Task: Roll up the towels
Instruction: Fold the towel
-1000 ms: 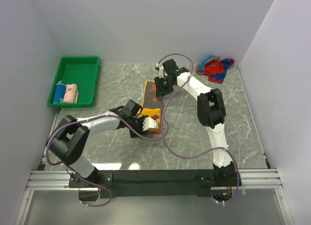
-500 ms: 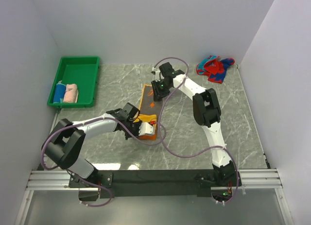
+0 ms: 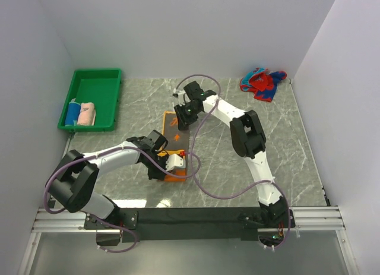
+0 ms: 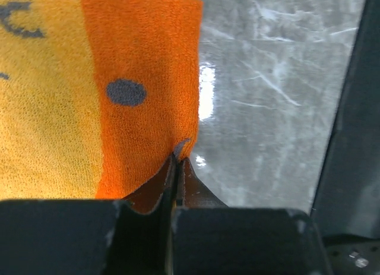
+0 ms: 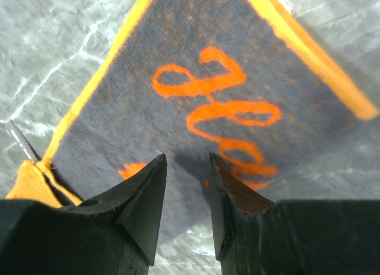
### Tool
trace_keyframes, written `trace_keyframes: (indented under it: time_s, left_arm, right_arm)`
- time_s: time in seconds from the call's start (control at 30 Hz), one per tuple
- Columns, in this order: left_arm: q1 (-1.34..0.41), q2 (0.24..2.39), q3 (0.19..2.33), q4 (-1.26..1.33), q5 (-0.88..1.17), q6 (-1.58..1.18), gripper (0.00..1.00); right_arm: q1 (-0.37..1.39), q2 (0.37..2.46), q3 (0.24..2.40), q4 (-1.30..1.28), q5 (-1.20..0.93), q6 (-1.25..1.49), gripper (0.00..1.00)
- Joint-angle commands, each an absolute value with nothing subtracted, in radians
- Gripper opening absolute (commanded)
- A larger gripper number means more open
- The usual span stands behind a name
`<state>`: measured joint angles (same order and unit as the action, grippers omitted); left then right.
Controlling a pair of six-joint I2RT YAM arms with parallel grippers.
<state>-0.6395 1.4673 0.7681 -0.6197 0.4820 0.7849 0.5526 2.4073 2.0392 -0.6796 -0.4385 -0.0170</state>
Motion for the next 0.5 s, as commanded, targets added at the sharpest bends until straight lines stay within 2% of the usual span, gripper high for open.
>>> trace_keyframes:
  time_s: [0.0, 0.13, 0.2, 0.23, 0.3, 0.37, 0.47]
  left_arm:
    - [-0.647, 1.459, 0.816, -0.693, 0.540, 0.750, 0.02]
    - [-0.647, 1.459, 0.818, -0.686, 0.532, 0.758, 0.04]
    - [-0.647, 1.454, 0.810, -0.678, 0.526, 0.758, 0.13]
    - [-0.647, 1.454, 0.808, -0.677, 0.526, 0.761, 0.25]
    - [-0.647, 1.441, 0.802, -0.678, 0.531, 0.764, 0.36]
    - [-0.647, 1.424, 0.793, -0.680, 0.537, 0.765, 0.45]
    - [-0.647, 1.373, 0.775, -0.650, 0.526, 0.744, 0.51]
  right_arm:
    - [0.511, 2.215, 1.945, -0.657, -0.486, -0.020, 0.42]
    - [0.500, 2.096, 1.813, -0.663, -0.648, 0.041, 0.41]
    - [0.512, 2.072, 1.743, -0.663, -0.711, 0.083, 0.40]
    - [0.520, 2.069, 1.721, -0.655, -0.771, 0.106, 0.38]
    - [0.544, 2.065, 1.655, -0.617, -0.810, 0.130, 0.37]
    - [0.560, 2.069, 1.606, -0.589, -0.871, 0.170, 0.34]
    - [0.580, 2.077, 1.563, -0.557, -0.928, 0.202, 0.29]
